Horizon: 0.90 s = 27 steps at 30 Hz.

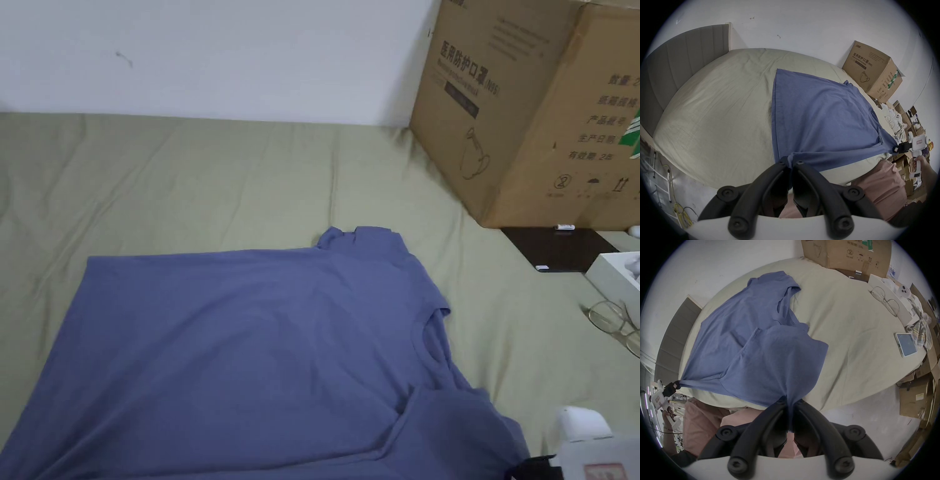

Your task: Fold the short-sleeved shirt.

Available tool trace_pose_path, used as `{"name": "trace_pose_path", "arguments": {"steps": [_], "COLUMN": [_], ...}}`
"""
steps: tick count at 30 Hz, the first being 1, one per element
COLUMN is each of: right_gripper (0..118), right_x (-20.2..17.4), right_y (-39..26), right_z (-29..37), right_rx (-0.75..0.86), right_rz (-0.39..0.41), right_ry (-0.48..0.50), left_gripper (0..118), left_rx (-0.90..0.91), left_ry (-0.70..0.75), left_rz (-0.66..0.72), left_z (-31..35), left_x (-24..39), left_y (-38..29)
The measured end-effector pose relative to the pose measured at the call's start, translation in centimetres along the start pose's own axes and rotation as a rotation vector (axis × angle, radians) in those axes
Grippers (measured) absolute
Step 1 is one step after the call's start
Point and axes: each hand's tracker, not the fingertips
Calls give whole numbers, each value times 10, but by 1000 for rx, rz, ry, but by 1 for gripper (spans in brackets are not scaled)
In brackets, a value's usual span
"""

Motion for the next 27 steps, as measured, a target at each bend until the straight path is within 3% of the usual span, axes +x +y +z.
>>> {"name": "trace_pose_path", "arguments": {"steps": [7, 15, 20, 27], "right_gripper": [5, 5, 5, 6], "right_x": [0, -8, -16, -28], "right_y": [-12, 49, 142, 234], "right_z": [45, 53, 22, -78], "right_rx": [40, 36, 9, -101], "right_rz": [-22, -161, -234, -303], "right_ry": [10, 98, 141, 52], "left_gripper": [4, 4, 4, 5], "left_rx": [7, -5, -31, -64], "left_ry": [-14, 6, 38, 35], "left_rz": [-17, -63, -110, -74], "left_z": [25, -8, -69, -146], "left_x": [-1, -3, -10, -22], "left_y": [3, 56, 106, 147]}}
